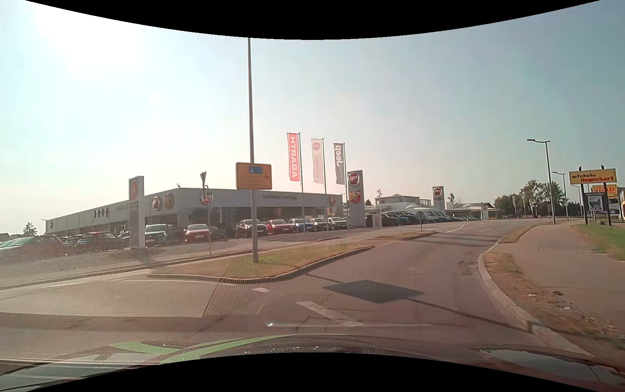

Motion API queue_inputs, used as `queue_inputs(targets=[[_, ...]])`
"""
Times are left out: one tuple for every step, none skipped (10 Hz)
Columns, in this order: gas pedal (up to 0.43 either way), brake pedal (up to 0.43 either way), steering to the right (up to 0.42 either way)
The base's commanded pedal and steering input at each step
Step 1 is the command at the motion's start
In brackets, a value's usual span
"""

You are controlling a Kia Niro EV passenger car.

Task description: Follow the waypoints while adhering to traffic rules and regulations

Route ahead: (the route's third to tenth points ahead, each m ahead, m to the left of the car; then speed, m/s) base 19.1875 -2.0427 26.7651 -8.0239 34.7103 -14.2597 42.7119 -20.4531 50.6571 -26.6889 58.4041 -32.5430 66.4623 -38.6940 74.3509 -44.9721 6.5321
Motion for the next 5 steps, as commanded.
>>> queue_inputs(targets=[[0.169,0.000,0.100],[0.169,0.000,0.128],[0.177,0.000,0.167],[0.177,0.000,0.199],[0.197,0.000,0.213]])
